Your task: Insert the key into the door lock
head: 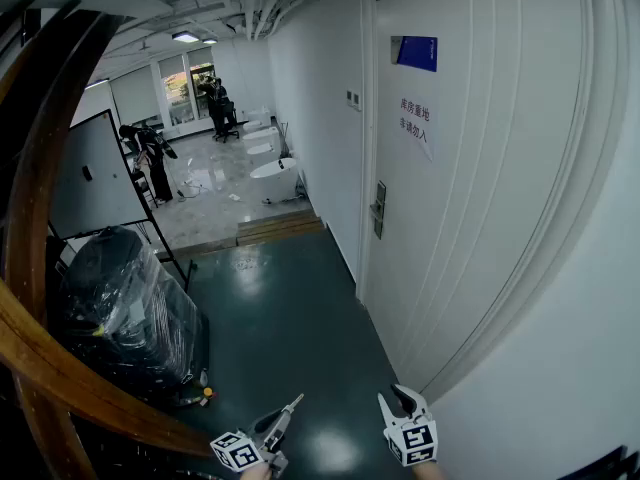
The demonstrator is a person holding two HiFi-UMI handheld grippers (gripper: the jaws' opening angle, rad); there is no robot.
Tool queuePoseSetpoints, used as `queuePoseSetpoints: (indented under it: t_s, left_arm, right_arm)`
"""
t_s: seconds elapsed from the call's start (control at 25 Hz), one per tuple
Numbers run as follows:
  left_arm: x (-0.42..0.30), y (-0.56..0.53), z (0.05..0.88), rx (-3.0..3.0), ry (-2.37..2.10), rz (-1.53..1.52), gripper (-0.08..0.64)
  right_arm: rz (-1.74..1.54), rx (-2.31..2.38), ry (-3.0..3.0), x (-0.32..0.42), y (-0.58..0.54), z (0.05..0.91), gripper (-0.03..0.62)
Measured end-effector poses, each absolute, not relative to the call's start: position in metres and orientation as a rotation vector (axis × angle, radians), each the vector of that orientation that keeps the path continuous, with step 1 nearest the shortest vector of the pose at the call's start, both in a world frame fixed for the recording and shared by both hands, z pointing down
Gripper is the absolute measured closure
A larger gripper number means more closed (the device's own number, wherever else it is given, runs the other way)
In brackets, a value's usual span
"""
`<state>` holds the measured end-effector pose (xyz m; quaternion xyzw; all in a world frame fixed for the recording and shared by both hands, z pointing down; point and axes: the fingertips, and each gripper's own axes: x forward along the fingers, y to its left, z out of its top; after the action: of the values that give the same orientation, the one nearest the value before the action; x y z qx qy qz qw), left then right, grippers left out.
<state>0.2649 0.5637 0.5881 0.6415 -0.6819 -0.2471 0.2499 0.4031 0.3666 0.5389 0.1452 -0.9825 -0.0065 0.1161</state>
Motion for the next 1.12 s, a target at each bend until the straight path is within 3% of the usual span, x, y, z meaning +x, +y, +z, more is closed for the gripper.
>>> queuePoseSetpoints:
  t_s: [0.64, 1.12]
  left_arm:
    - [0.252, 0.531, 0.574, 1.792, -1.860, -0.575, 0.529]
    - [0.293, 0.513, 0.573, 1.760, -1.874, -0.538, 0.529]
  right_arm:
    - [0.136, 0.416, -2.945, 0.388, 0.357, 0.522, 0.469]
    - [0.125, 0.409, -2.921, 0.438, 0.339, 0.528, 0.469]
